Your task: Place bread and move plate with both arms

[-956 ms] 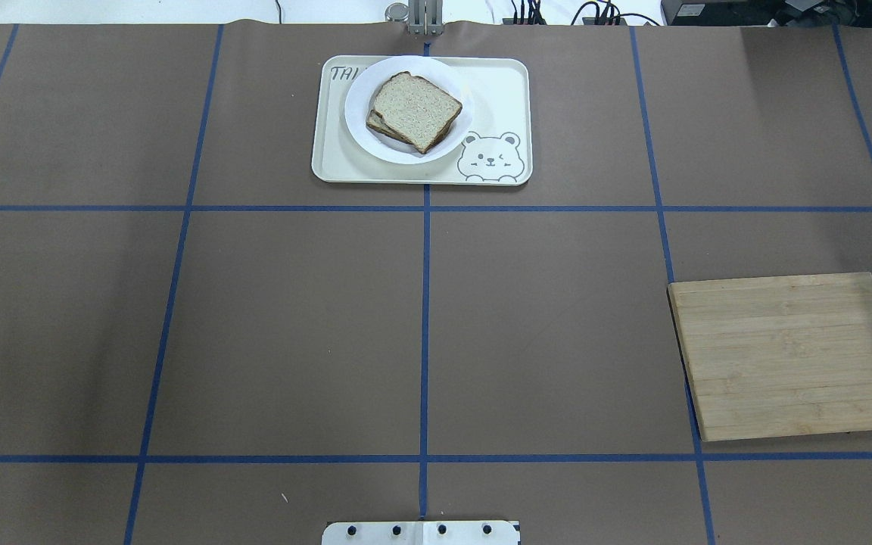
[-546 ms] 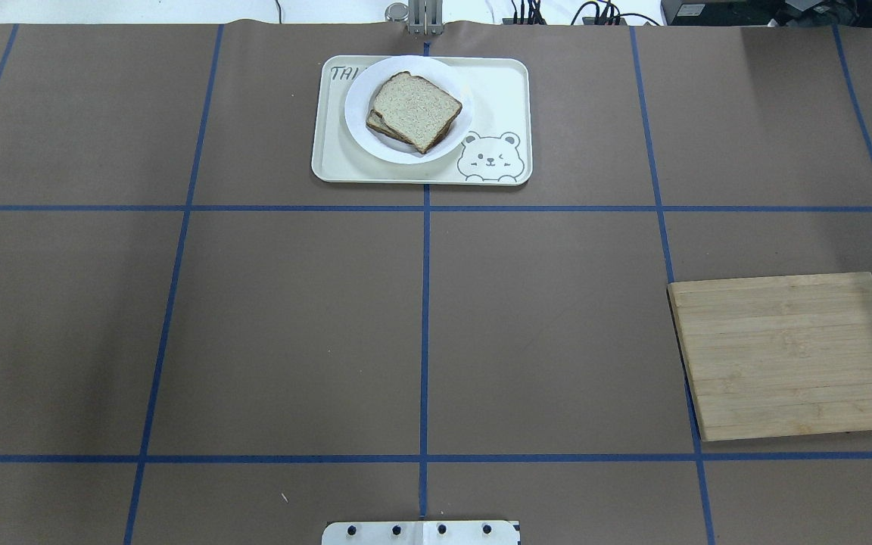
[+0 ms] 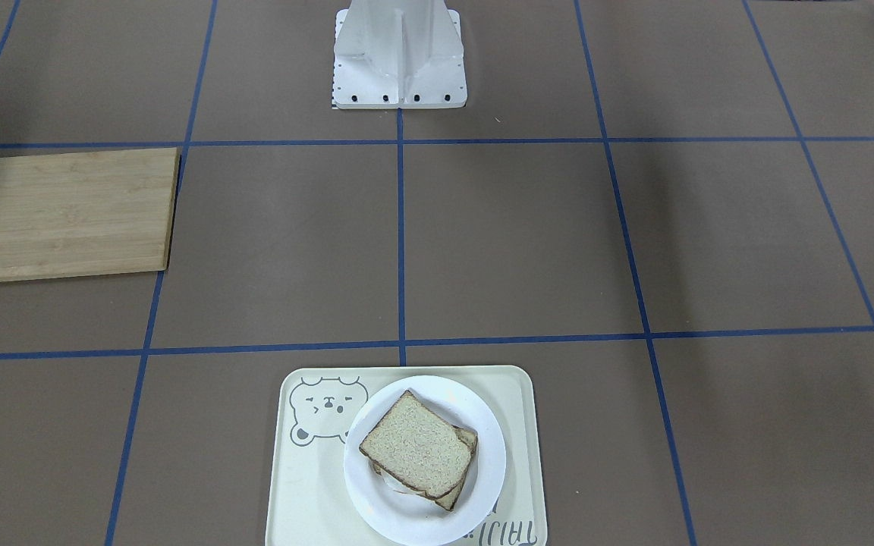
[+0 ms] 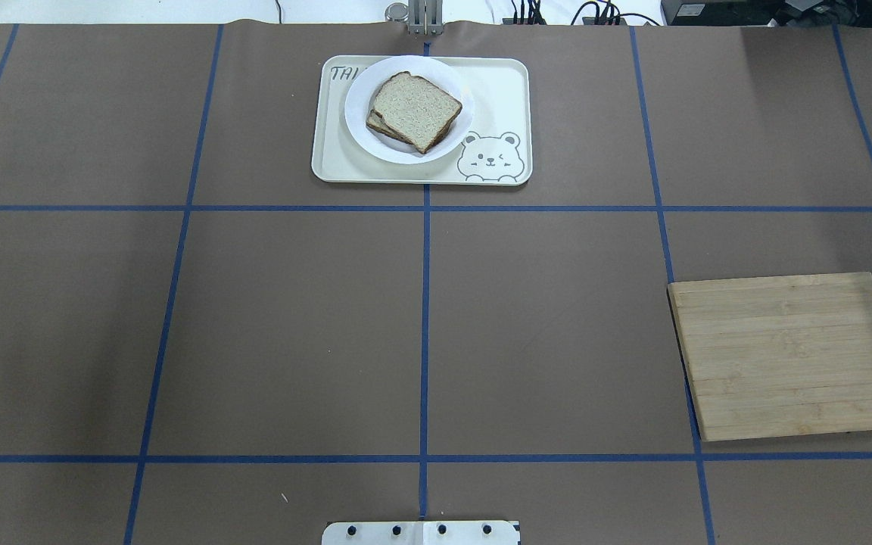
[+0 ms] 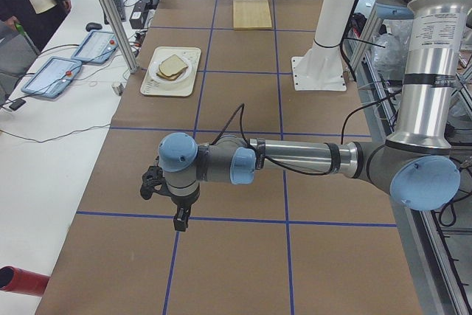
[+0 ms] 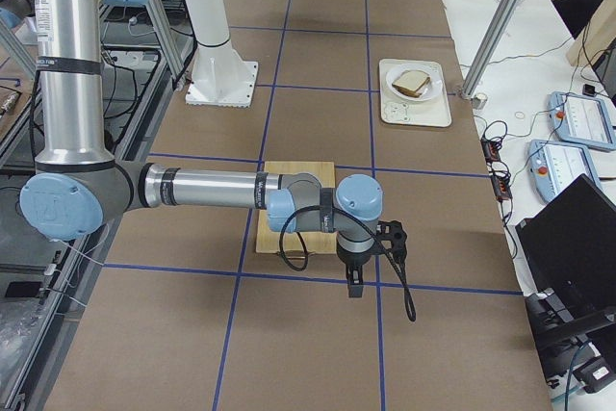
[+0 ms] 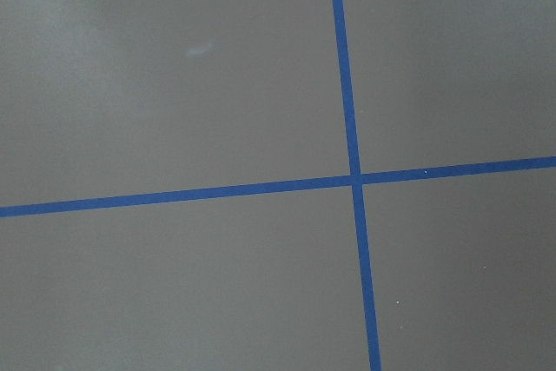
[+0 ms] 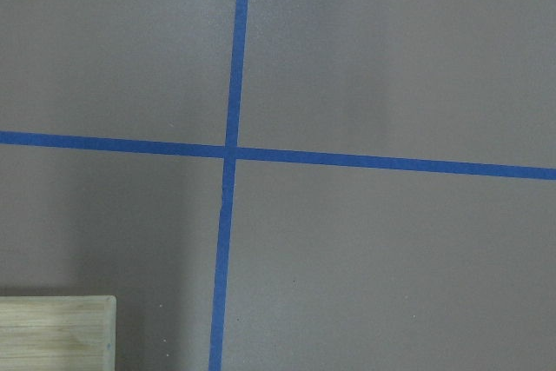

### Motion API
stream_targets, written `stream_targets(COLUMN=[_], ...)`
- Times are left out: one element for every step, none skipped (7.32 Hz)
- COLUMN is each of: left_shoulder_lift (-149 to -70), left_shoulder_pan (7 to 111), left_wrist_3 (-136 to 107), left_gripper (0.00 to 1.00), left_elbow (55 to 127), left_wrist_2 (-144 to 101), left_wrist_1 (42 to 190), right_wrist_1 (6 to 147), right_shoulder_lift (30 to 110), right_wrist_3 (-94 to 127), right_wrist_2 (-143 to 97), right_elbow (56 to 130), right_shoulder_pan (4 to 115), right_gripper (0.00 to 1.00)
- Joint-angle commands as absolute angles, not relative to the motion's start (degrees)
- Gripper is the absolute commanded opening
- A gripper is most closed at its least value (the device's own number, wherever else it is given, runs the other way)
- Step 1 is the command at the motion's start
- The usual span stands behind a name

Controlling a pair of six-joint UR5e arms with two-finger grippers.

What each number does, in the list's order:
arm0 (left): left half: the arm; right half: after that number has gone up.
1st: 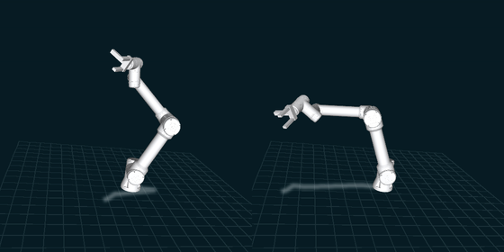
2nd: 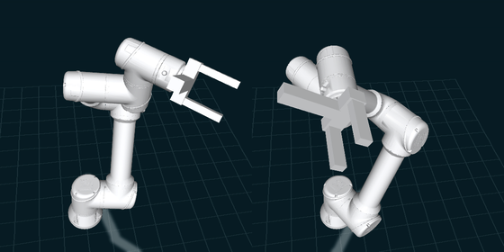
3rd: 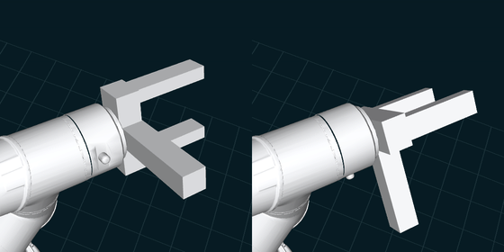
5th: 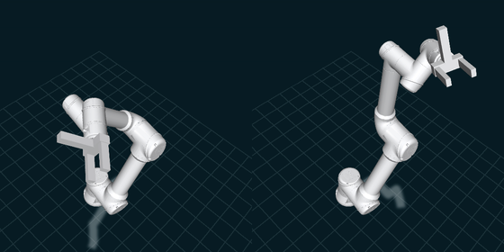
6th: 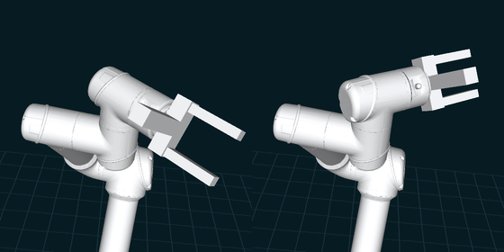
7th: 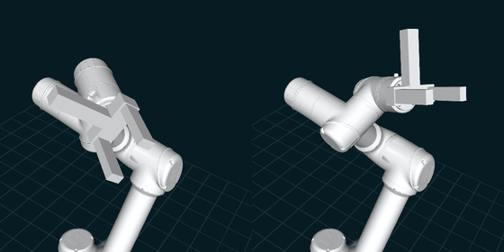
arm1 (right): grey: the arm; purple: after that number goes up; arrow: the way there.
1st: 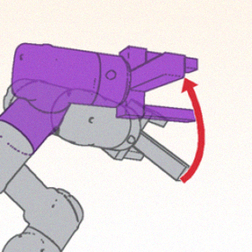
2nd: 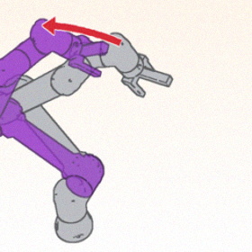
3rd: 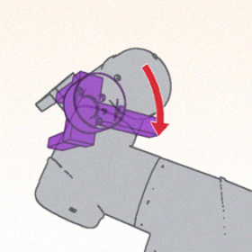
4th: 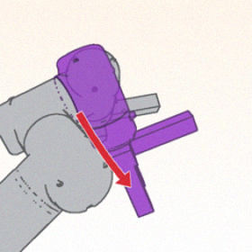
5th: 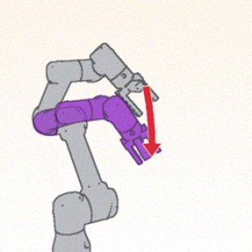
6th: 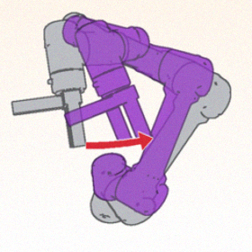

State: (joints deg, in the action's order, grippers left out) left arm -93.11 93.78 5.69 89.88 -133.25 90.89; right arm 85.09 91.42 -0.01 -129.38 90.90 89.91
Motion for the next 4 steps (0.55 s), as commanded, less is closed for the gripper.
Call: stream_targets(left_shoulder_lift=[-90.72, -89.4, -89.38, -89.38], left_shoulder_pan=[93.78, 93.78, 93.78, 93.78], left_wrist_3=[5.63, 5.63, 5.63, 5.54], left_gripper=[0.98, 0.98, 0.98, 0.98], left_elbow=[93.14, 94.64, 94.75, 94.66], left_wrist_2=[-132.98, -132.89, -132.8, -132.8], left_wrist_1=[90.88, 90.88, 90.7, 90.7], right_wrist_1=[85.08, 85.08, 85.08, 85.08], right_shoulder_lift=[91.58, 91.76, 91.84, 91.85], right_wrist_3=[0.0, 0.0, 0.0, 0.0], right_wrist_2=[-129.37, -129.29, -129.29, -129.29], right_elbow=[90.62, 90.62, 90.53, 90.53], right_shoulder_pan=[89.91, 89.91, 89.91, 89.91], right_gripper=[1.0, 1.0, 1.0, 1.0])
